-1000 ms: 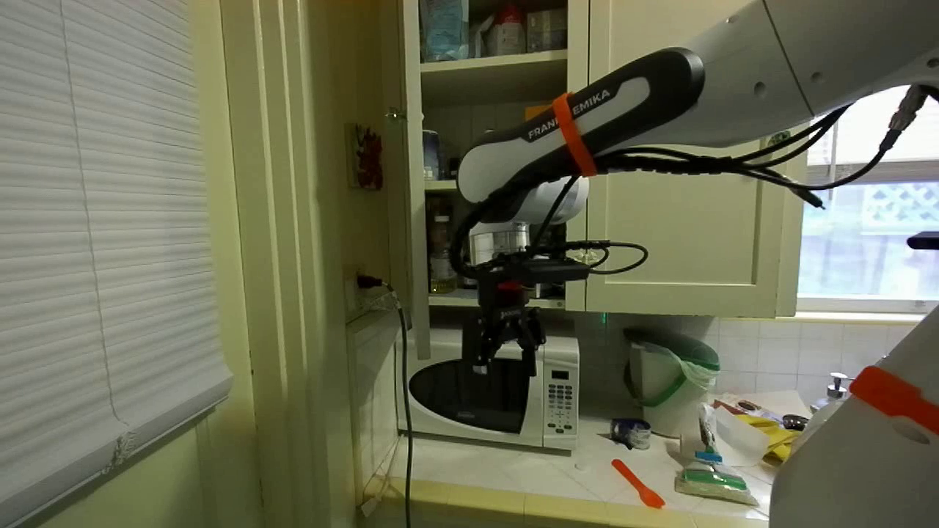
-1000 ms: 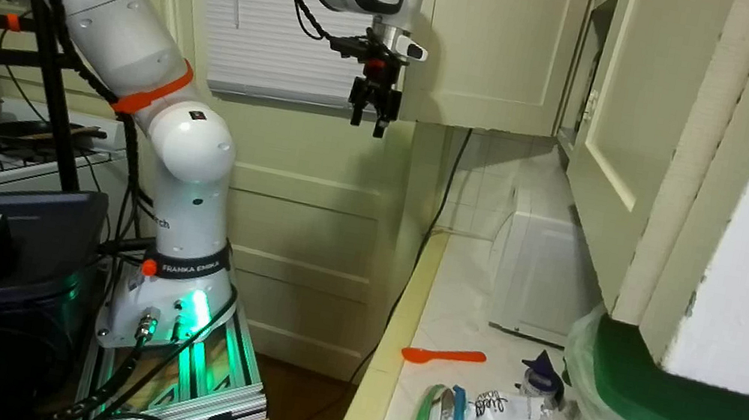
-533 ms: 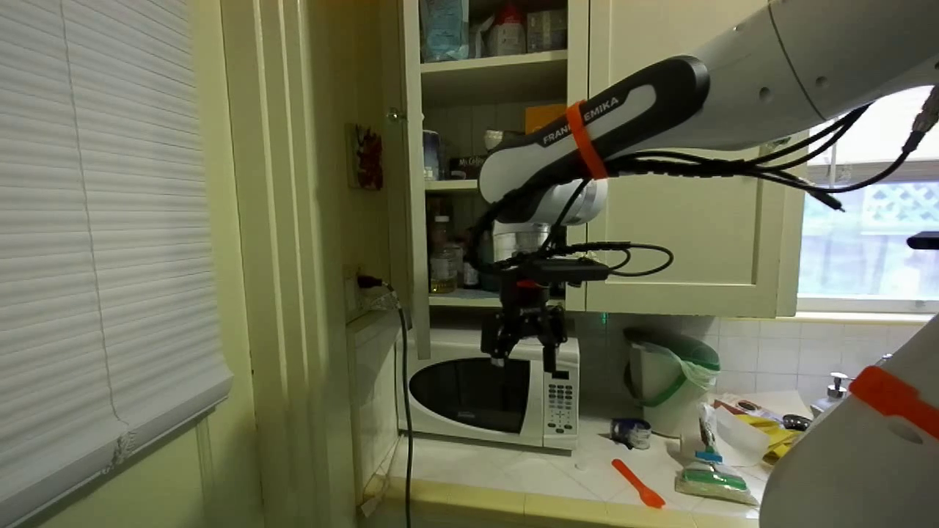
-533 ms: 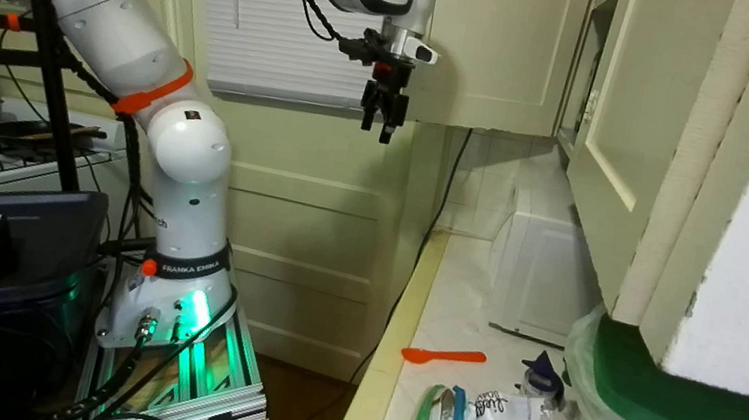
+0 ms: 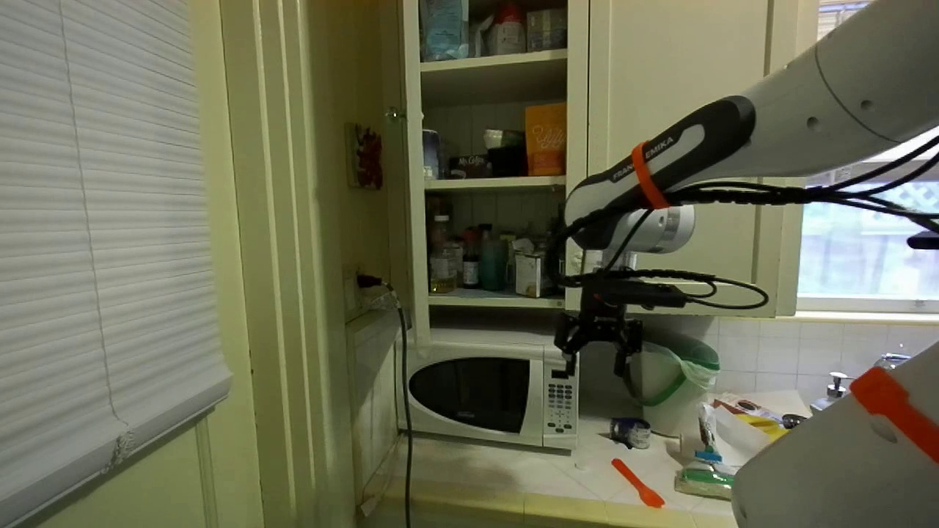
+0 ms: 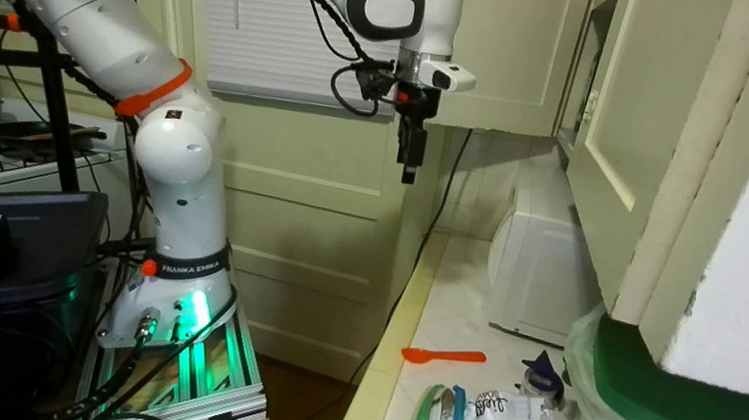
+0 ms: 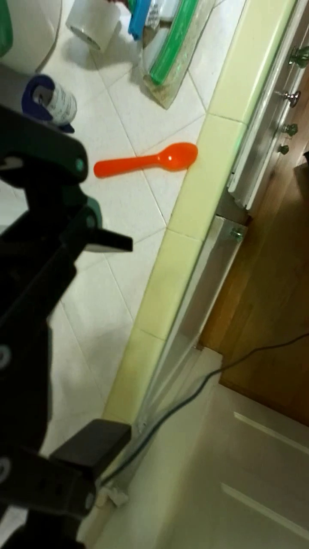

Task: Put the plastic bag on the microwave

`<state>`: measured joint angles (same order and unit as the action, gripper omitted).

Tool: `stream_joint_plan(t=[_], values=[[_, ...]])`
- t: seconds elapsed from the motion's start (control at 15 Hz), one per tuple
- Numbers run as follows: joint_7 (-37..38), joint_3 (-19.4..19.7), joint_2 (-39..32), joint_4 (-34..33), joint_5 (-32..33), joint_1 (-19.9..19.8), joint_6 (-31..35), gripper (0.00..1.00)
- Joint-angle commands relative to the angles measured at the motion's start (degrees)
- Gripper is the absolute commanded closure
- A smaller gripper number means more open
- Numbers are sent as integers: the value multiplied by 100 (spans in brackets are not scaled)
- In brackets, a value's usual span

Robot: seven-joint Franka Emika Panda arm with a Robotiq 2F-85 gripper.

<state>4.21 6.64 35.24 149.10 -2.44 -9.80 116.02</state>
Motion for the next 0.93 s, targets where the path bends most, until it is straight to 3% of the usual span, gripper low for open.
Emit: stream_joint_plan(t=[0.0,0.4,0.73,0.87], values=[[81,235,97,424,481,-569,793,0],[161,544,-500,561,1433,-1464,1773,0],[158,940,-1092,481,1549,-1854,2214,0],[43,948,-898,489,1429,-1773,2036,0]])
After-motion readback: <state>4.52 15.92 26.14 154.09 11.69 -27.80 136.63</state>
